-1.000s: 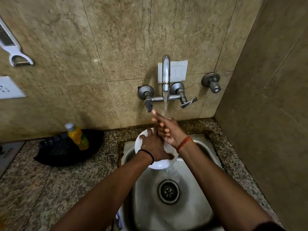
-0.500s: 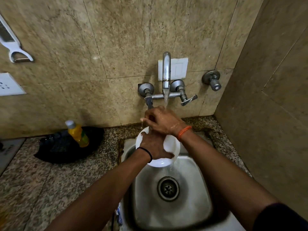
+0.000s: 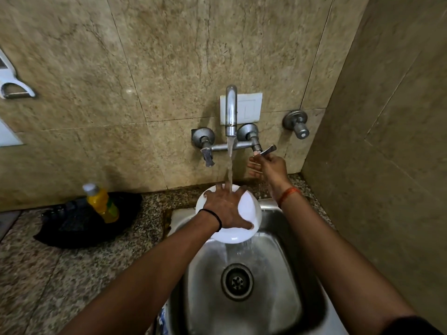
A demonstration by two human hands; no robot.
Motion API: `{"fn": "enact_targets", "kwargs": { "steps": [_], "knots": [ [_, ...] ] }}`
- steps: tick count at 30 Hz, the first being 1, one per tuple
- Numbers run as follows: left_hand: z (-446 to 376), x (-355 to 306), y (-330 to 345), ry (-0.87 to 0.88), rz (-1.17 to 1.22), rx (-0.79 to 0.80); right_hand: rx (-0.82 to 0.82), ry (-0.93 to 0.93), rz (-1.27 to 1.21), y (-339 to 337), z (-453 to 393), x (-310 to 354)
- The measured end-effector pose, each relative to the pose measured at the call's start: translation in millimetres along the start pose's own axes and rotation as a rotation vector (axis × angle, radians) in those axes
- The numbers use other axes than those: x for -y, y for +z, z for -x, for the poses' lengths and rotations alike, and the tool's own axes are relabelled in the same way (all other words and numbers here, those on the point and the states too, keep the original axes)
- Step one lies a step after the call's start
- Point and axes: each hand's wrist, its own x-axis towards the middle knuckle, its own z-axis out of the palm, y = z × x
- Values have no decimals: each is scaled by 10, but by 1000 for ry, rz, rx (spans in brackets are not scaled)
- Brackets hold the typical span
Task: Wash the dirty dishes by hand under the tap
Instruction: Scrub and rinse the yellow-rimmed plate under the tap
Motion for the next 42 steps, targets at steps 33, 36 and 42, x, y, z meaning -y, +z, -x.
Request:
{"fn": "enact_targets", "kwargs": {
  "steps": [33,36,42],
  "knots": [
    [55,73,-22,-34,22,88,501,389,-474,366,525,56],
    [53,99,28,-37,23,79,476,297,-259,472,540,59],
    [55,197,68,-71,88,-28,150,-8,254,534,407,-129]
  ]
}}
